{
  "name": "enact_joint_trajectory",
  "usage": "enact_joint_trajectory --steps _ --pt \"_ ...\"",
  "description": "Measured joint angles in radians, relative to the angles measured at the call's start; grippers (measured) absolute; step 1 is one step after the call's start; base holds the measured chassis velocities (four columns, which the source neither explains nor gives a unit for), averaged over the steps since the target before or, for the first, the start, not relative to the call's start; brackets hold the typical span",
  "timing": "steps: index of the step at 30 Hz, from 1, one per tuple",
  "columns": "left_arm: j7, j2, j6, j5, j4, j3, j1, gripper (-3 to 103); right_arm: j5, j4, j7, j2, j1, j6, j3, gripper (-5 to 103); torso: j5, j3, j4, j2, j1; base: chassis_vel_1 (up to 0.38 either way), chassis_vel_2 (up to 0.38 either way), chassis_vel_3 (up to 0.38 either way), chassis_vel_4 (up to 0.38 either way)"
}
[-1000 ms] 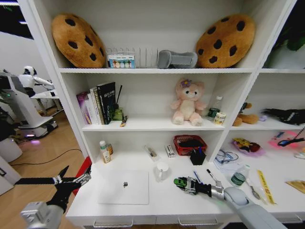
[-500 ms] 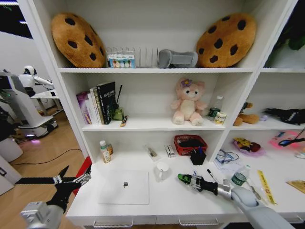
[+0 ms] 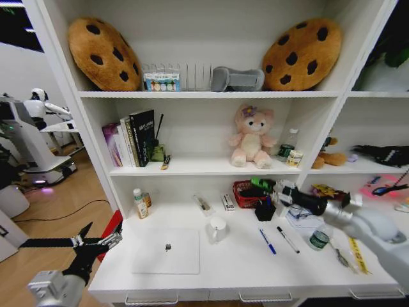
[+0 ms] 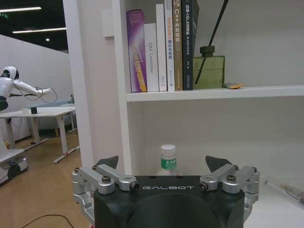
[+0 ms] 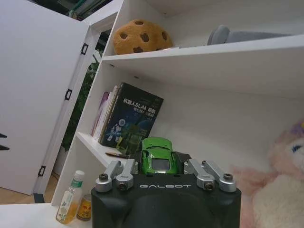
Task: Organize the objects on the table.
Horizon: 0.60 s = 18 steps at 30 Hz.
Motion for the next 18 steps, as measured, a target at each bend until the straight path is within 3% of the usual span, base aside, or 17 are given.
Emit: enact_joint_trajectory --steps 1,3,5,6,9,10,13,14,16,17,18 --pt "0.0 0.0 0.0 0.0 0.0 0.0 0.0 100 0.035 -0.018 -0.002 -0.031 0.074 -0.049 -0.051 36 -0.0009 0.0 -0.0002 0.0 0.0 0.0 0.0 0.0 0.0" --pt "0.0 0.0 0.0 0.0 0.0 0.0 0.0 100 0.052 -0.035 -0.011 -0.045 0.133 -0.075 -0.103 36 -0.0008 0.0 -0.0004 0.0 0.0 0.0 0.0 0.0 0.0" --pt "0.0 0.0 0.0 0.0 0.0 0.0 0.0 100 0.074 -0.128 -0.065 -0.04 0.364 -0.114 -0.334 36 0.0006 0.0 -0.0008 0.0 0.0 0.0 0.0 0.0 0.0" --pt "0.0 0.0 0.0 0.0 0.0 0.0 0.0 100 0.074 -0.128 -0.065 -0.04 0.364 -0.114 -0.334 36 0.0006 0.0 -0.0008 0.0 0.0 0.0 0.0 0.0 0.0" --pt "0.0 0.0 0.0 0.0 0.0 0.0 0.0 100 0.064 -0.25 -0.138 0.033 0.662 -0.14 -0.623 36 0.0012 0.0 -0.0006 0.0 0.0 0.0 0.0 0.0 0.0" --pt "0.0 0.0 0.0 0.0 0.0 0.0 0.0 100 0.064 -0.25 -0.138 0.033 0.662 -0.14 -0.623 36 0.0012 0.0 -0.0006 0.0 0.0 0.0 0.0 0.0 0.0" --pt "0.0 0.0 0.0 0.0 0.0 0.0 0.0 100 0.034 -0.366 -0.184 0.146 0.942 -0.143 -0.88 36 -0.0003 0.0 -0.0001 0.0 0.0 0.0 0.0 0.0 0.0" --pt "0.0 0.0 0.0 0.0 0.0 0.0 0.0 100 0.034 -0.366 -0.184 0.146 0.942 -0.143 -0.88 36 -0.0003 0.0 -0.0001 0.0 0.0 0.0 0.0 0.0 0.0" --pt "0.0 0.0 0.0 0.0 0.0 0.0 0.0 100 -0.013 -0.45 -0.184 0.256 1.037 -0.14 -0.98 36 0.0002 0.0 -0.0005 0.0 0.0 0.0 0.0 0.0 0.0" --pt "0.0 0.0 0.0 0.0 0.0 0.0 0.0 100 -0.013 -0.45 -0.184 0.256 1.037 -0.14 -0.98 36 0.0002 0.0 -0.0005 0.0 0.0 0.0 0.0 0.0 0.0" --pt "0.0 0.0 0.0 0.0 0.0 0.0 0.0 100 -0.033 -0.487 -0.178 0.311 1.071 -0.139 -1.019 36 0.0004 0.0 0.0 0.0 0.0 0.0 0.0 0.0 0.0"
